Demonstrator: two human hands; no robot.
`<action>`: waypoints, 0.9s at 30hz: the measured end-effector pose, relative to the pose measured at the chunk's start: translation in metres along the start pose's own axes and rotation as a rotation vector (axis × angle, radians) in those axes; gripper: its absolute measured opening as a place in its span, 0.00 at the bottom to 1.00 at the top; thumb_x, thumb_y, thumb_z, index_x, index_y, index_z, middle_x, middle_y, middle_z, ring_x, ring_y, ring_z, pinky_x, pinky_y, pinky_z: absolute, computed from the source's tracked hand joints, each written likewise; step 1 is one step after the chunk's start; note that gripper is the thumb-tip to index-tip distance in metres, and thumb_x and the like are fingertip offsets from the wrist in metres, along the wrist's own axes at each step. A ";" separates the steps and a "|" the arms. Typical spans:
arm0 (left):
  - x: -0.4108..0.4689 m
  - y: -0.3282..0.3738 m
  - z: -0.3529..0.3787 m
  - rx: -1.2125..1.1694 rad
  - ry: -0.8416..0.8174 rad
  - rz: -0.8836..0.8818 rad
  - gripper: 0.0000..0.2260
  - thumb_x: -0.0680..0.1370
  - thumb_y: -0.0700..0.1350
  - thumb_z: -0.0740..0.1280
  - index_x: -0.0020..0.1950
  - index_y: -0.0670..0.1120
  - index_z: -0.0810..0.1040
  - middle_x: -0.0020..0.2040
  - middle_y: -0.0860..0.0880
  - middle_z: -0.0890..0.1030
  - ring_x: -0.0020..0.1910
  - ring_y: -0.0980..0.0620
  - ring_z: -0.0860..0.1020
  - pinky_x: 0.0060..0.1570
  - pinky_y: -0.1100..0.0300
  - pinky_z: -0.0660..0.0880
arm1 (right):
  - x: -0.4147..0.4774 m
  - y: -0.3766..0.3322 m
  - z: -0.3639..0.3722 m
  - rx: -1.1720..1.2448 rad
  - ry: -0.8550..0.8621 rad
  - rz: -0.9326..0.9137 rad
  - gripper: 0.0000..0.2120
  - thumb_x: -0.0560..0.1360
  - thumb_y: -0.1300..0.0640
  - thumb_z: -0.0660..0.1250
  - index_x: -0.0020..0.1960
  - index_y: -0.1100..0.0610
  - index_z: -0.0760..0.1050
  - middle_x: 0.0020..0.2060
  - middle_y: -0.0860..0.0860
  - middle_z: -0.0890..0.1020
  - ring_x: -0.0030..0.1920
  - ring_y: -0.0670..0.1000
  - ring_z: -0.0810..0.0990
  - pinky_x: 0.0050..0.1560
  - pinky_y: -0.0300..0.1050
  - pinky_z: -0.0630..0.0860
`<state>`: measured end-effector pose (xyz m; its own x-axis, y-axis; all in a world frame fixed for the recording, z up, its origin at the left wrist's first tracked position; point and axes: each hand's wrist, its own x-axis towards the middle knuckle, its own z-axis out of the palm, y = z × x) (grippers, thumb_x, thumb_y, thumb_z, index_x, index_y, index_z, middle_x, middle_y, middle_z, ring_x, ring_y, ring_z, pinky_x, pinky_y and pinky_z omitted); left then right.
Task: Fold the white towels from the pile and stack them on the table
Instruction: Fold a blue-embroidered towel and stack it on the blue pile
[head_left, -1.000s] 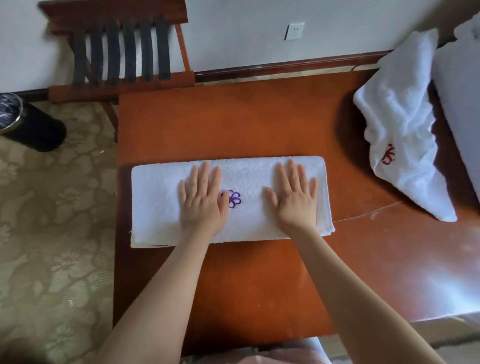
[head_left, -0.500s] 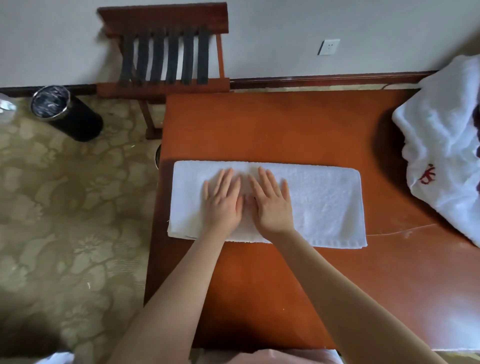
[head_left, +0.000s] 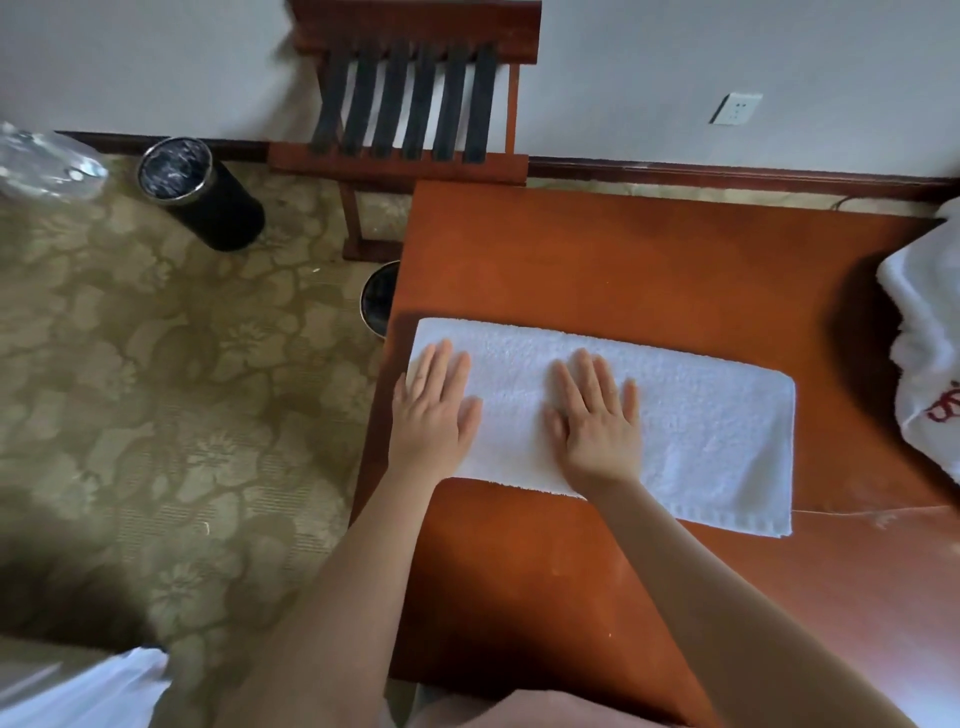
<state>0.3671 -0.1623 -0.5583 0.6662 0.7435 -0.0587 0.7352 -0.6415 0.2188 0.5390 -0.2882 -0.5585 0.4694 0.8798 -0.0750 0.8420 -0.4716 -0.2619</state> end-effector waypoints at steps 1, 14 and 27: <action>-0.001 -0.001 -0.001 0.015 -0.019 0.007 0.26 0.81 0.57 0.49 0.77 0.47 0.59 0.78 0.47 0.54 0.78 0.50 0.48 0.72 0.43 0.55 | 0.000 0.000 -0.001 -0.003 -0.010 -0.007 0.24 0.81 0.47 0.52 0.75 0.53 0.61 0.75 0.56 0.62 0.75 0.59 0.59 0.71 0.65 0.55; 0.028 0.095 -0.024 0.107 -0.231 0.272 0.23 0.82 0.48 0.54 0.77 0.47 0.56 0.79 0.47 0.48 0.78 0.47 0.44 0.73 0.44 0.46 | -0.026 0.057 -0.061 0.068 0.159 0.079 0.19 0.75 0.59 0.68 0.64 0.60 0.74 0.62 0.58 0.76 0.60 0.61 0.75 0.58 0.56 0.71; 0.014 0.165 0.008 0.093 -0.448 0.302 0.27 0.82 0.55 0.50 0.78 0.52 0.45 0.78 0.52 0.37 0.76 0.48 0.35 0.73 0.45 0.40 | -0.064 0.149 -0.075 0.109 -0.176 0.565 0.35 0.71 0.35 0.65 0.73 0.46 0.58 0.62 0.53 0.67 0.63 0.56 0.66 0.59 0.51 0.70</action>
<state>0.4989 -0.2589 -0.5309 0.8225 0.3836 -0.4199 0.4975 -0.8431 0.2043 0.6541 -0.4196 -0.5202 0.7776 0.4954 -0.3872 0.4382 -0.8686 -0.2313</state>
